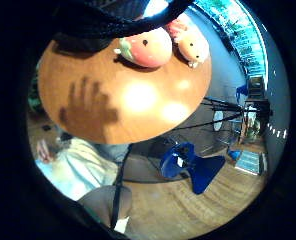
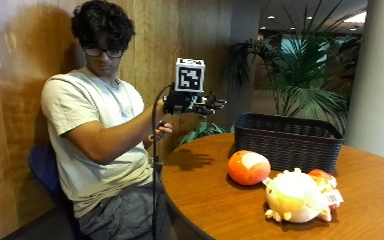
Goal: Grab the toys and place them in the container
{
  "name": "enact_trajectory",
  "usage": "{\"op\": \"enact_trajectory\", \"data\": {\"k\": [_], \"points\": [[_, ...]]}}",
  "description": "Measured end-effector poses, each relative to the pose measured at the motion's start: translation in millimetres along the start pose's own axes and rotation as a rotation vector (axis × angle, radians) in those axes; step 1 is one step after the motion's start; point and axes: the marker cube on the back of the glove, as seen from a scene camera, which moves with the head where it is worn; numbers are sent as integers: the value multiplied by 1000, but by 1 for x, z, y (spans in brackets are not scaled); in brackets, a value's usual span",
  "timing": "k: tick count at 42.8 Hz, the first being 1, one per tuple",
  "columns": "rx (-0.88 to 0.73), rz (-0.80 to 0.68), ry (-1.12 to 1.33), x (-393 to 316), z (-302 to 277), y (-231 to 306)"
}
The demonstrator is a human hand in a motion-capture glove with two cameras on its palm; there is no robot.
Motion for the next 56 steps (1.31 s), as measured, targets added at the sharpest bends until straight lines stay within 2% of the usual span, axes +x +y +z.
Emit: {"op": "enact_trajectory", "data": {"k": [5, 22, 39, 47, 51, 56], "points": [[14, 35, 7, 2, 1, -2], [15, -5, 31, 6, 2, -3], [45, 76, 85, 59, -9, -45], [-50, 183, 225, 104, 2, -82], [-143, 158, 280, 126, 20, -99], [-199, 135, 200, 129, 40, -118]]}}
